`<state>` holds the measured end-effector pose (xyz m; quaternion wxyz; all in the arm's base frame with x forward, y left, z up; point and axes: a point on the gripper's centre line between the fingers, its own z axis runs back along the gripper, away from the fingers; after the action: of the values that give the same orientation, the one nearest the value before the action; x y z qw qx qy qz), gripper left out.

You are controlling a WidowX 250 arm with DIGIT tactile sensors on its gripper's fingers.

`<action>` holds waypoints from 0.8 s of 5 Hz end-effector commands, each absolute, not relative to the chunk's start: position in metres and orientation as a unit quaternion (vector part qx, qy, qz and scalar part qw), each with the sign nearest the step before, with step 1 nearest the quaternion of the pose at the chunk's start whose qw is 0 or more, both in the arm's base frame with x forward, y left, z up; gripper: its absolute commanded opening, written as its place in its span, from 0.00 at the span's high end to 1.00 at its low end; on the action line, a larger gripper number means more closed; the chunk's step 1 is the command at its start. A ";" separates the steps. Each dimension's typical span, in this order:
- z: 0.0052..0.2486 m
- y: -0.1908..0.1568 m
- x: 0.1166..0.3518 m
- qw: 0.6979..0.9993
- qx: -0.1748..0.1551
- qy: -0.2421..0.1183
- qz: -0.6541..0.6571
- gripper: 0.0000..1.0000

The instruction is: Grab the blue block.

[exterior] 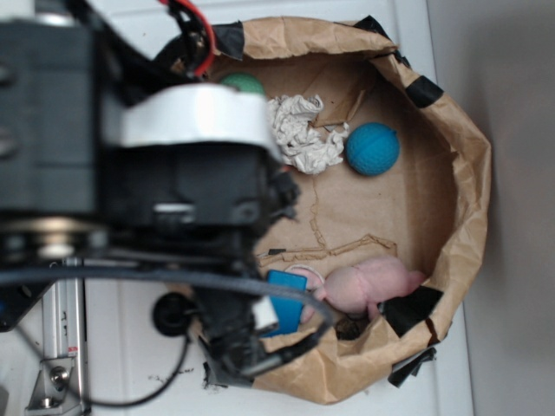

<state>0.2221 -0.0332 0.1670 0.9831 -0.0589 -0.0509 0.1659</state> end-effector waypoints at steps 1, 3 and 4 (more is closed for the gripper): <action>0.110 -0.013 0.233 0.939 -0.122 -0.015 0.321 0.00; 0.060 -0.051 0.251 0.950 -0.111 0.011 0.291 0.00; 0.046 -0.068 0.257 0.957 -0.090 0.018 0.276 0.00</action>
<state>0.2521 -0.0646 0.0388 0.9553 -0.0787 0.0385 0.2824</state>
